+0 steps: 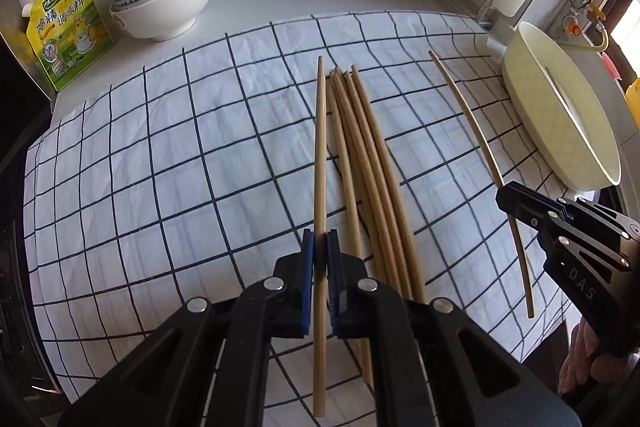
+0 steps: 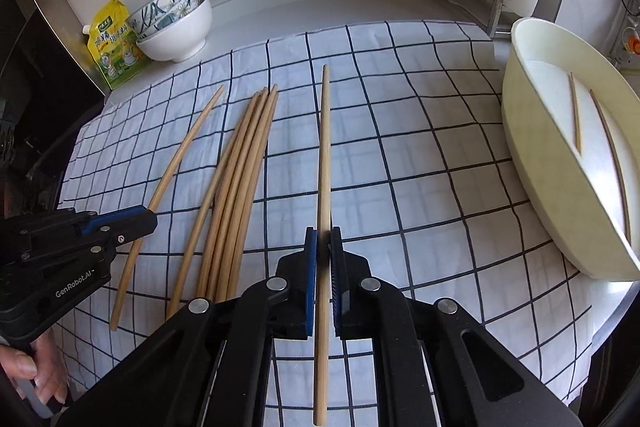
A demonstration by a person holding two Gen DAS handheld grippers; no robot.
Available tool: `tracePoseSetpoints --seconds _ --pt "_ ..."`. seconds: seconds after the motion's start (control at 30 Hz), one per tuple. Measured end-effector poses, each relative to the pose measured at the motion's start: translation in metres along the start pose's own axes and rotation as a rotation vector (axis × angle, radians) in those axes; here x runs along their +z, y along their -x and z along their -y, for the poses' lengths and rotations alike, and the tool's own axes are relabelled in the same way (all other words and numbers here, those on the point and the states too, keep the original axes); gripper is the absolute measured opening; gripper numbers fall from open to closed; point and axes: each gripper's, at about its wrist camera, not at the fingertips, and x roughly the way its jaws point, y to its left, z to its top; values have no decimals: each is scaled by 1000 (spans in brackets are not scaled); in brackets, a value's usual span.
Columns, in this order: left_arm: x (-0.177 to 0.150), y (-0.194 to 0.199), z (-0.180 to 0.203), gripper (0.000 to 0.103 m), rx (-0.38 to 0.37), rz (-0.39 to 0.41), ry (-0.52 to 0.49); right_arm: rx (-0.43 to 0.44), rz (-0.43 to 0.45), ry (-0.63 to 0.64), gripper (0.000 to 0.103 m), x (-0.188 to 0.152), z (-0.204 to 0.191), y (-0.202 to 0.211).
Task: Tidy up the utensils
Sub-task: 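Carry the chopstick with the right tool into the basin and open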
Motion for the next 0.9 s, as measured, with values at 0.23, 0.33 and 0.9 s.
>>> tracePoseSetpoints --seconds 0.23,0.33,0.9 --pt "34 35 54 7 -66 85 -35 -12 93 -29 6 16 43 54" --pt "53 42 89 7 -107 115 -72 -40 127 -64 6 23 76 73" --pt "146 -13 295 7 -238 84 -343 -140 174 -308 6 40 262 87"
